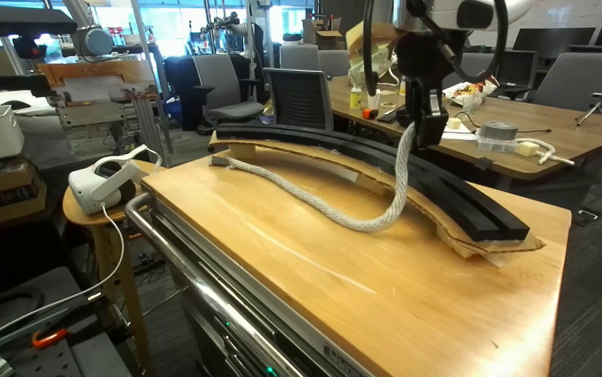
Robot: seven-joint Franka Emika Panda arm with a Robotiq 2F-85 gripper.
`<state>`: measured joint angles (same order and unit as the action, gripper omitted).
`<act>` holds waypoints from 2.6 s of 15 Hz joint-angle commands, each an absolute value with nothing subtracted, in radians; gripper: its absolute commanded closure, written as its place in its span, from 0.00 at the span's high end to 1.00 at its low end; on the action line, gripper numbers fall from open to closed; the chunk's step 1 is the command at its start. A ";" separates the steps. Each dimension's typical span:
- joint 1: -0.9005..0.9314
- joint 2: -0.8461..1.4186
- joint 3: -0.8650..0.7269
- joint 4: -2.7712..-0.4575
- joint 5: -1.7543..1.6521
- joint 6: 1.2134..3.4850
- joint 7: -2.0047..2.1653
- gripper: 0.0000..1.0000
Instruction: Put the white rope on the cardboard
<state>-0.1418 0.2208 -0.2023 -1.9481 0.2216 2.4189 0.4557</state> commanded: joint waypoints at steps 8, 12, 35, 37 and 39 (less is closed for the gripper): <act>-0.114 0.319 -0.277 -1.856 -0.071 2.340 0.645 0.43; -0.085 0.219 -0.313 -1.918 -0.265 2.302 0.657 0.73; -0.165 -0.035 -0.234 -2.298 0.063 2.187 0.069 1.00; -0.157 -0.036 -0.231 -2.286 0.175 2.138 0.049 1.00; -0.140 -0.027 -0.211 -2.279 0.318 2.086 0.059 1.00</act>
<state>-0.1448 -0.0332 -0.2459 -2.2993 0.1624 2.1603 0.0686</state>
